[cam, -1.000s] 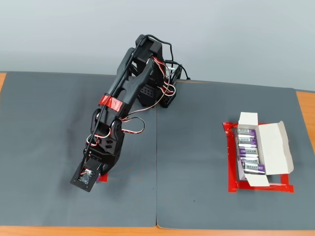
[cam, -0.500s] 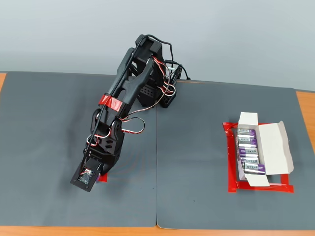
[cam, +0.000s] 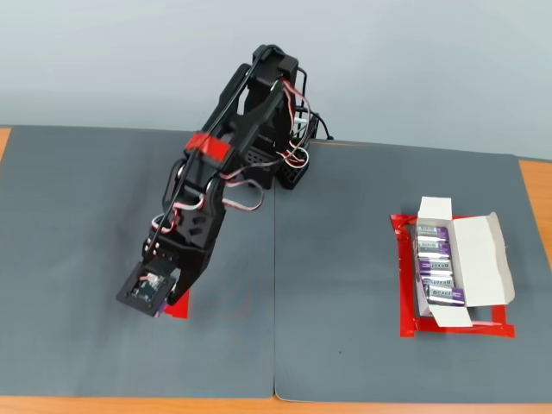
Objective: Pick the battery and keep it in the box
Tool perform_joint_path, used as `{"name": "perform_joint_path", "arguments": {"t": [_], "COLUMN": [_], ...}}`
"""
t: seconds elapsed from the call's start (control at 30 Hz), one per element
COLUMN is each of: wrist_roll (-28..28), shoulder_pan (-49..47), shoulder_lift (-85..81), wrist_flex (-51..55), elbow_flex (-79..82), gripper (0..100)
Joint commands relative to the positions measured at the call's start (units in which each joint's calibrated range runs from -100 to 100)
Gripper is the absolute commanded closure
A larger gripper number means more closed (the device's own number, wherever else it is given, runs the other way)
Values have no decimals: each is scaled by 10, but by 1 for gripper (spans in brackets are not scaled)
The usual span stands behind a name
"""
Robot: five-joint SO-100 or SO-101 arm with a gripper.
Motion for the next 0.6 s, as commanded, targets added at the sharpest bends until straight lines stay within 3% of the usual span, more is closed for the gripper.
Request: {"name": "perform_joint_path", "arguments": {"t": [0.0, 0.2, 0.4, 0.57], "wrist_roll": [3, 4, 63, 74], "shoulder_pan": [-29, -100, -183, -248], "shoulder_lift": [-72, -123, -145, -157], "wrist_flex": [2, 11, 44, 72], "elbow_flex": [-7, -1, -3, -4], "gripper": [94, 93, 94, 94]}}
